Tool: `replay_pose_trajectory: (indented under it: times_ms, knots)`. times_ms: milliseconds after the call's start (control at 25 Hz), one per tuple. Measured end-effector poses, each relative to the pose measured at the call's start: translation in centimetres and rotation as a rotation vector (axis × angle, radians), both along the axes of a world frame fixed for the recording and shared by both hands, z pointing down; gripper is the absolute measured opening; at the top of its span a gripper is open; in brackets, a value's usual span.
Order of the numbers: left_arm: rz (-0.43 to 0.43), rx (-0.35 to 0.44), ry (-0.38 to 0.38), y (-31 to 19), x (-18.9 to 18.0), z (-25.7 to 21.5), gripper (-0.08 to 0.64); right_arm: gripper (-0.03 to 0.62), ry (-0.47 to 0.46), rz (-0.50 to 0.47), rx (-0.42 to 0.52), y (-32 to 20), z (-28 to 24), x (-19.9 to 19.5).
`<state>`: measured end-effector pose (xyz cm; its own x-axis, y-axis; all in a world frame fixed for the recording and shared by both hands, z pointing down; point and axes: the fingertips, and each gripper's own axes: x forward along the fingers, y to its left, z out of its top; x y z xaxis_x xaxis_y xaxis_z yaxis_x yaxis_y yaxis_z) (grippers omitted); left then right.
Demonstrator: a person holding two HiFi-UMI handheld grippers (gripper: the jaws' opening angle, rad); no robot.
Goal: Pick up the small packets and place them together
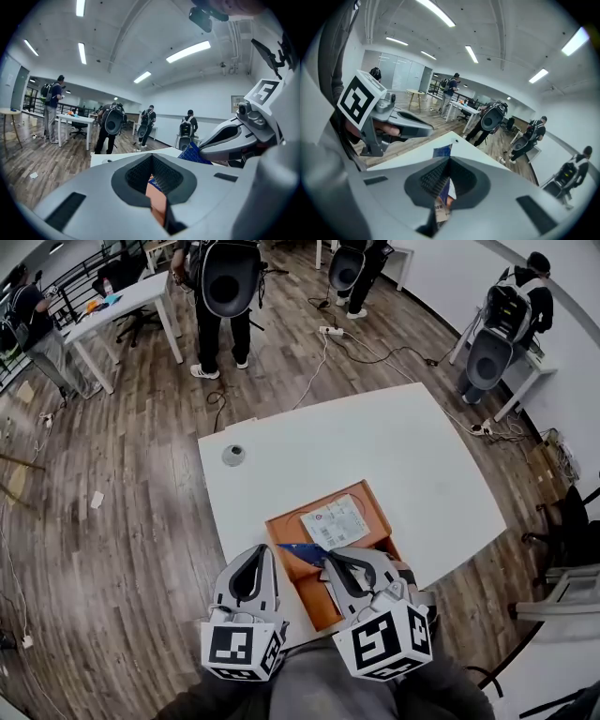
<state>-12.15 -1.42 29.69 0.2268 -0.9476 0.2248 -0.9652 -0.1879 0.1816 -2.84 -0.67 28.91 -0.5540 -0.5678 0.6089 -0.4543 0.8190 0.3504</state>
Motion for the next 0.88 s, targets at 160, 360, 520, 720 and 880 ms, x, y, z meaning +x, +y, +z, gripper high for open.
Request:
replay_pose_trajectory:
  times_ms: [160,360,520,720,880]
  knots:
    - [-0.013,-0.016,-0.007,-0.5,-0.3,0.4,-0.003,0.006,-0.011,-0.015,-0.023,-0.8,0.6,-0.5]
    - [-0.030,-0.052,-0.018,-1.5,-0.9,1.2,-0.003,0.006,-0.027,-0.016,-0.084,-2.4,2.2,-0.7]
    - [-0.052,-0.089,-0.029,-2.3,-1.1,1.7,-0.003,0.006,-0.033,0.001,-0.124,-4.4,3.8,-0.1]
    - [-0.084,-0.136,-0.046,-3.1,-1.0,2.7,-0.003,0.006,-0.051,0.026,-0.176,-7.1,6.1,0.6]
    - [-0.123,-0.147,-0.050,-3.2,-1.6,3.0,-0.003,0.008,-0.060,0.015,-0.223,-8.1,8.2,0.3]
